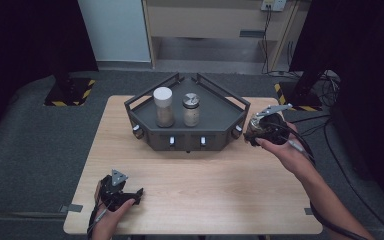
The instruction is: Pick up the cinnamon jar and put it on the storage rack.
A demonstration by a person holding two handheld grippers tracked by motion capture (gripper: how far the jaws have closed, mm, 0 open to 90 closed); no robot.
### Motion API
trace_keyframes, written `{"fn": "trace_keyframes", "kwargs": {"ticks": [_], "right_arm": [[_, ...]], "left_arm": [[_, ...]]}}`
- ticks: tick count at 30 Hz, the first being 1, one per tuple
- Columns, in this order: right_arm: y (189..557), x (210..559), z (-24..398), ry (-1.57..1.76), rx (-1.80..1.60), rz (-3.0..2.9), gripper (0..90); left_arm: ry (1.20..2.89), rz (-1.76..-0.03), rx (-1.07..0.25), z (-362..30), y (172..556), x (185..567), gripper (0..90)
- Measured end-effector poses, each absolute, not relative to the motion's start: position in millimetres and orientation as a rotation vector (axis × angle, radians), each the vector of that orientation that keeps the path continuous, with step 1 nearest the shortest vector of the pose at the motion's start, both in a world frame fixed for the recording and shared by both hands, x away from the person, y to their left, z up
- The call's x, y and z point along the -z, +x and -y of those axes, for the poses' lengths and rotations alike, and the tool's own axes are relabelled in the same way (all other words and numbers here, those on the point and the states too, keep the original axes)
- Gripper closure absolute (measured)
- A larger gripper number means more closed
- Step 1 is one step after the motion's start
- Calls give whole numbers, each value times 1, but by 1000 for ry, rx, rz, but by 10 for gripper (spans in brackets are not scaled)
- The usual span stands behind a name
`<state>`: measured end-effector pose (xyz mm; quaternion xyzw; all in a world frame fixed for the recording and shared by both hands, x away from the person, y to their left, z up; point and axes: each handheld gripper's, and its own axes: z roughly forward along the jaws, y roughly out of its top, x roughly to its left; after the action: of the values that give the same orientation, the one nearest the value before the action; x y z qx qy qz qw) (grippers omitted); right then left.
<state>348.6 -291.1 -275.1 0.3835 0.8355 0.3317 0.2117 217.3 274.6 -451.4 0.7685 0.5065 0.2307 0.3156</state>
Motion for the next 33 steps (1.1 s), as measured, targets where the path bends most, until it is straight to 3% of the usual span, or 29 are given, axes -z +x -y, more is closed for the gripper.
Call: {"fn": "trace_keyframes", "kwargs": {"ticks": [33], "right_arm": [[372, 260, 250, 1036, -938, -2326, 311]], "left_arm": [[2024, -1329, -602, -276, 218, 452, 0]]}}
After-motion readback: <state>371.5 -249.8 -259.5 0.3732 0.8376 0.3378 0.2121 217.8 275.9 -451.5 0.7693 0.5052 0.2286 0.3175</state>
